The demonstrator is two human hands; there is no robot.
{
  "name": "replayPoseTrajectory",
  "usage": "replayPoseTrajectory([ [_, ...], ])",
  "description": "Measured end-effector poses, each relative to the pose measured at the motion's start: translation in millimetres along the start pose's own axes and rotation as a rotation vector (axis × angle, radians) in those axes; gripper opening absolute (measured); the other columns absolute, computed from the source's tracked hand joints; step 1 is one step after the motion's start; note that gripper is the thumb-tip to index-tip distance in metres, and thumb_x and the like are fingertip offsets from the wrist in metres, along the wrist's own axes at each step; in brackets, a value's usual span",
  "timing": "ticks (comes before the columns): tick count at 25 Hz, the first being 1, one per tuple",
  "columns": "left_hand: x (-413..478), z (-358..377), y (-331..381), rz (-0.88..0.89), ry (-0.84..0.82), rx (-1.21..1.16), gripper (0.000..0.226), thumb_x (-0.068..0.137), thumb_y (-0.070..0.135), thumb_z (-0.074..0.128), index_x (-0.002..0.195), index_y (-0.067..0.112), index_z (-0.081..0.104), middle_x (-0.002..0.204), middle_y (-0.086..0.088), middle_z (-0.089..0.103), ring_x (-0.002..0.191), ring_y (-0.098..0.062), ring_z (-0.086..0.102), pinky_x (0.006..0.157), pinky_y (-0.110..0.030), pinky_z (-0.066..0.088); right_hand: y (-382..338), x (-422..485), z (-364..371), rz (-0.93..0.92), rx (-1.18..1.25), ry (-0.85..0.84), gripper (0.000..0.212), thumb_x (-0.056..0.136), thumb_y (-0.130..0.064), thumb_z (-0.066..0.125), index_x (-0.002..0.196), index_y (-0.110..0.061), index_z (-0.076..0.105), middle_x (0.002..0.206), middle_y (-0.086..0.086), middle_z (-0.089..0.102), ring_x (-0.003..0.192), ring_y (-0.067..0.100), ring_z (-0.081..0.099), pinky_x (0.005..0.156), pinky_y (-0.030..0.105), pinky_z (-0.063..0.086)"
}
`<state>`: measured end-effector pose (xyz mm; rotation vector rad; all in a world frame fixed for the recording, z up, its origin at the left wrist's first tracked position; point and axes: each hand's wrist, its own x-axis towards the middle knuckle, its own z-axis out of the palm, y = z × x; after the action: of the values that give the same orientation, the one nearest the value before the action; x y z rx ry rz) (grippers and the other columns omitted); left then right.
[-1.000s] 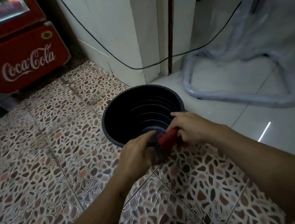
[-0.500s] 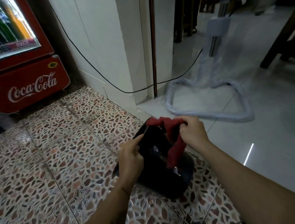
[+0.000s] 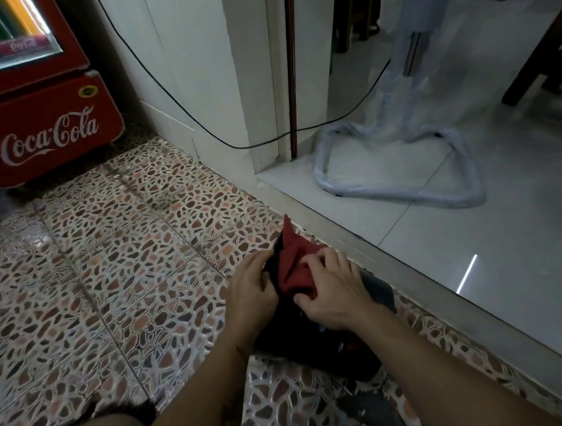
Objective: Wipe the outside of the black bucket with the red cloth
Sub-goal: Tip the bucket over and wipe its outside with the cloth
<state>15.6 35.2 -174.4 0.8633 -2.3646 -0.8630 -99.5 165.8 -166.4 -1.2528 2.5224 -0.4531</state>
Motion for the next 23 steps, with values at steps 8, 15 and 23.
replayPoseTrajectory([
  [8, 2.9, 13.7, -8.9, 0.075, -0.064, -0.004, 0.061, 0.091, -0.006, 0.042, 0.149, 0.015, 0.042, 0.149, -0.007, 0.048, 0.136, -0.016, 0.043, 0.107, -0.003, 0.015, 25.1, 1.1, 42.9, 0.046, 0.098, 0.086, 0.067, 0.097, -0.046, 0.022, 0.161, -0.035, 0.006, 0.171, -0.004, 0.002, 0.156, 0.017, -0.004, 0.125, 0.046, -0.003],
  [15, 13.1, 17.7, 18.4, -0.206, -0.095, -0.196, 0.059, 0.088, 0.002, 0.040, 0.138, 0.030, 0.053, 0.106, 0.008, 0.060, 0.096, -0.011, 0.056, 0.082, -0.010, 0.040, 45.6, 37.9, 13.0, 0.577, 0.140, -0.053, 0.060, 0.096, -0.038, 0.018, 0.150, -0.024, 0.041, 0.159, 0.005, 0.038, 0.146, 0.028, 0.032, 0.120, 0.059, 0.014],
  [23, 12.9, 13.1, 23.3, -0.362, -0.131, -0.240, 0.052, 0.097, 0.004, 0.041, 0.145, 0.025, 0.048, 0.133, -0.007, 0.062, 0.111, -0.019, 0.057, 0.090, -0.016, 0.037, 33.6, 0.2, 35.6, 0.169, 0.154, 0.056, 0.059, 0.100, -0.041, 0.018, 0.158, -0.039, 0.020, 0.169, -0.011, 0.016, 0.154, 0.011, 0.008, 0.124, 0.046, -0.002],
])
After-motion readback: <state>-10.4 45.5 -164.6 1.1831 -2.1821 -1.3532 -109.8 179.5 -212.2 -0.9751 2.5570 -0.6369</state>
